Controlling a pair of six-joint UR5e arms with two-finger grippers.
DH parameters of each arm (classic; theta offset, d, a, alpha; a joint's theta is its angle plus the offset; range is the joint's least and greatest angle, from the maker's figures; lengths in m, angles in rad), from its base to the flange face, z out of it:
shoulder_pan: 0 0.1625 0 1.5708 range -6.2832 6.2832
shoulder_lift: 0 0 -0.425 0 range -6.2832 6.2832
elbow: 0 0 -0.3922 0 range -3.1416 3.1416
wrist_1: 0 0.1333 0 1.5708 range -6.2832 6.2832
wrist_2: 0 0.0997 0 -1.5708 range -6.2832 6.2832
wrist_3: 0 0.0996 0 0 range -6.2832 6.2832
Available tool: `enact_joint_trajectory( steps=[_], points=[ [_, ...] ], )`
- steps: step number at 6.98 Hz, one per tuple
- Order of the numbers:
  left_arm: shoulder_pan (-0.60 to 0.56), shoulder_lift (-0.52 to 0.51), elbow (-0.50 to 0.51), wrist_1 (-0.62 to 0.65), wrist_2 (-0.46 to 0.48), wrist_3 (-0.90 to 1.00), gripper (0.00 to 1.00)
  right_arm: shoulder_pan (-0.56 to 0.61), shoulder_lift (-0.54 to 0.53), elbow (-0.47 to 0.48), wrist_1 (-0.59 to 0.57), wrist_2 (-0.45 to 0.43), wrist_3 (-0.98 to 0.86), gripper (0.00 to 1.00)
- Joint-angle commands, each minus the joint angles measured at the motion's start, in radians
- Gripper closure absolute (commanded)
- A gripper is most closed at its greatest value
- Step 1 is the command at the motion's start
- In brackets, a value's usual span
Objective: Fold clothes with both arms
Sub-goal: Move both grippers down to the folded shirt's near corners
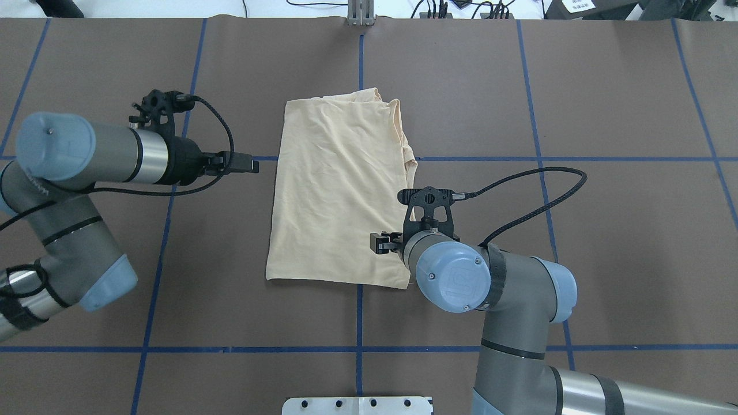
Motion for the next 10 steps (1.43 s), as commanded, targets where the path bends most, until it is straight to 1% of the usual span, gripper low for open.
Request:
enact_joint_trajectory(
  steps=[1,2,3,4,5,7,10],
  points=[
    [0.145,0.112,-0.110,-0.001,0.126,-0.165,0.00,0.007,0.000,0.017,0.000,0.000,0.001,0.00],
    [0.238,0.112,-0.107,0.001,0.229,-0.257,0.03,0.008,0.001,0.017,0.000,0.000,0.001,0.00],
    [0.298,0.103,-0.094,0.001,0.277,-0.314,0.10,0.010,-0.002,0.022,0.000,-0.002,0.001,0.00],
    [0.324,0.087,-0.078,0.001,0.288,-0.330,0.17,0.008,-0.008,0.023,0.000,0.000,0.001,0.00],
    [0.325,0.071,-0.056,0.001,0.288,-0.330,0.22,0.008,-0.008,0.025,0.000,-0.002,0.003,0.00],
    [0.325,0.048,-0.023,0.001,0.287,-0.329,0.22,0.008,-0.008,0.026,0.000,-0.002,0.006,0.00],
    [0.332,0.048,-0.020,0.002,0.287,-0.329,0.23,0.008,-0.012,0.026,0.000,-0.002,0.007,0.00]
  ],
)
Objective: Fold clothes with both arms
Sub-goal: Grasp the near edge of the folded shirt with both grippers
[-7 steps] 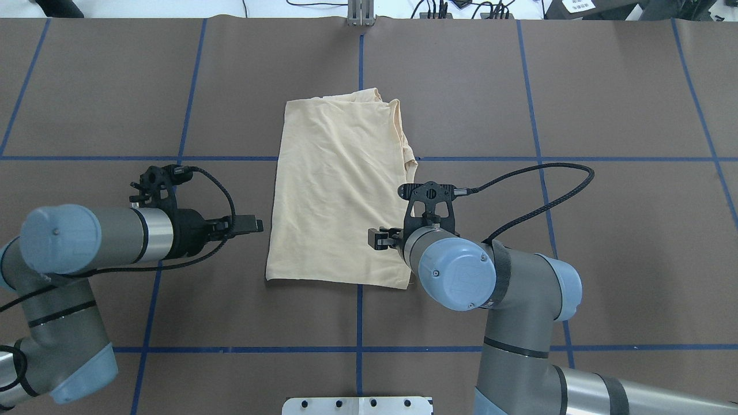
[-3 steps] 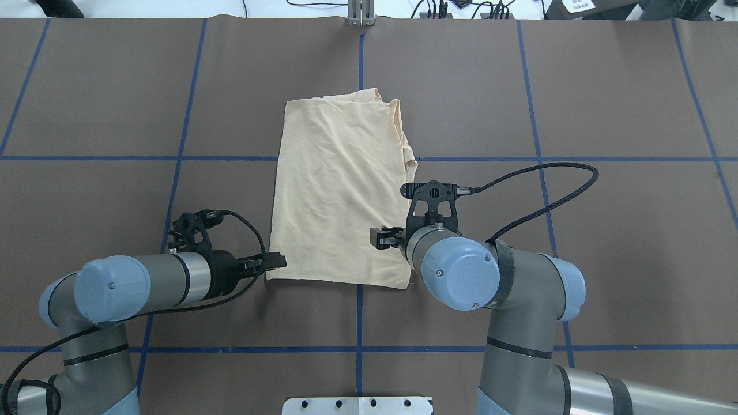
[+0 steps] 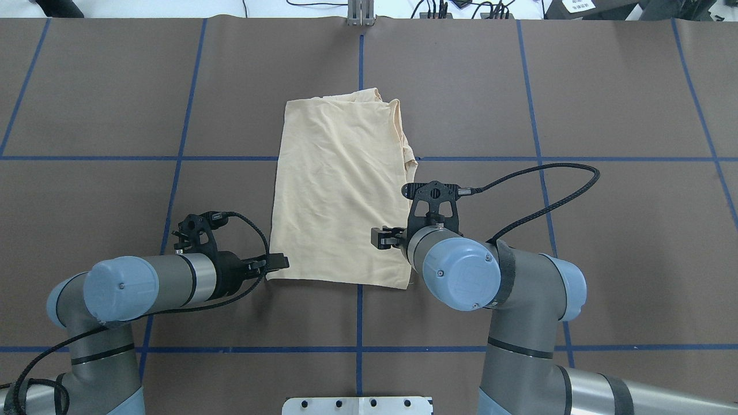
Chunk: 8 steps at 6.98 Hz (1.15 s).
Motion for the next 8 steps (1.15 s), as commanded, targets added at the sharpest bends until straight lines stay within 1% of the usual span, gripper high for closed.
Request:
enact_joint_trajectory(
  steps=[1,2,8],
  points=[
    [0.008,-0.001,0.001,0.001,0.000,0.000,0.29,-0.002,-0.001,0.002,0.000,0.000,0.001,0.00],
    [0.009,-0.001,0.001,0.001,-0.002,0.000,0.37,0.000,-0.001,0.002,0.000,-0.003,0.001,0.00],
    [0.019,-0.010,0.009,0.002,-0.002,0.002,0.39,-0.002,-0.001,0.002,0.000,-0.002,0.001,0.00]
  ],
)
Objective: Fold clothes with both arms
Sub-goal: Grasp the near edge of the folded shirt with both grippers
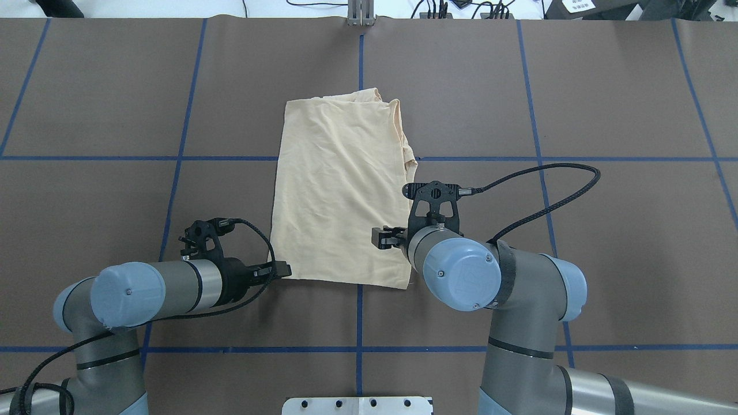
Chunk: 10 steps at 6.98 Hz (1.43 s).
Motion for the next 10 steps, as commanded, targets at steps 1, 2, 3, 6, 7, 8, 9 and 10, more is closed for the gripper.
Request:
enact_joint_trajectory(
  steps=[1,2,3,6,7,8,9,10],
  points=[
    [0.002,0.000,0.007,0.001,0.000,0.001,0.39,-0.001,0.000,0.000,0.000,0.001,0.000,0.00],
    [0.004,-0.008,0.022,0.001,0.000,0.001,0.48,-0.001,0.000,0.000,0.000,0.001,0.000,0.00],
    [0.004,-0.012,0.022,0.004,0.000,0.001,0.56,-0.001,0.001,0.000,0.000,0.001,0.000,0.00],
    [0.002,-0.016,0.019,0.009,-0.002,0.001,1.00,-0.003,0.000,-0.004,0.000,0.001,0.000,0.02],
    [0.002,-0.014,0.009,0.009,-0.003,0.003,1.00,-0.004,0.000,-0.008,0.000,0.001,0.000,0.06],
    [0.001,-0.014,0.004,0.009,-0.006,0.006,1.00,-0.006,0.000,-0.013,0.000,0.001,0.000,0.08],
    [-0.001,-0.014,-0.001,0.010,-0.006,0.007,1.00,-0.006,0.001,-0.010,0.000,0.001,0.000,0.08],
    [-0.002,-0.013,-0.005,0.009,-0.006,0.007,1.00,-0.006,0.002,-0.008,0.000,0.001,0.000,0.07]
  ],
)
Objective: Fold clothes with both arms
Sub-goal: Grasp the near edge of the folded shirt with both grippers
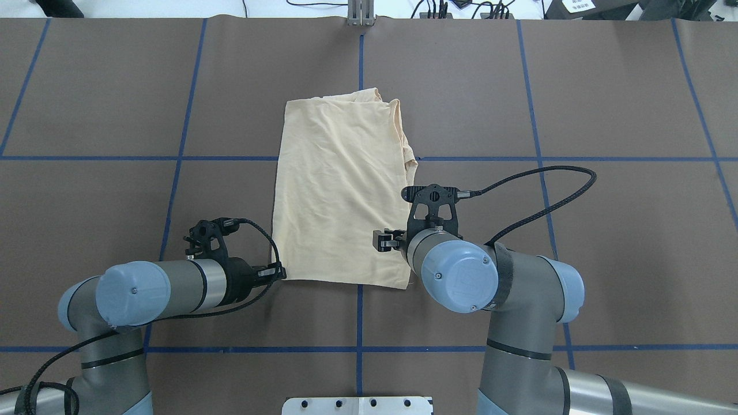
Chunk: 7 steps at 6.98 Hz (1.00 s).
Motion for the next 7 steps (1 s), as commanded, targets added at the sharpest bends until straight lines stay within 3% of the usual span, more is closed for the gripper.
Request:
enact_joint_trajectory(
  steps=[1,2,4,7],
  points=[
    [-0.005,0.003,-0.005,-0.001,0.000,0.001,1.00,-0.003,0.001,-0.003,0.000,0.000,0.002,0.07],
    [-0.007,0.001,-0.006,-0.001,0.000,0.002,1.00,-0.013,0.002,-0.011,0.000,-0.002,0.005,0.13],
    [-0.007,0.001,-0.006,-0.001,0.000,0.001,1.00,-0.026,0.013,-0.049,0.000,-0.002,0.131,0.43],
    [-0.005,0.001,-0.008,-0.001,0.000,0.001,1.00,-0.028,0.024,-0.092,0.002,-0.043,0.120,0.51]
  ],
)
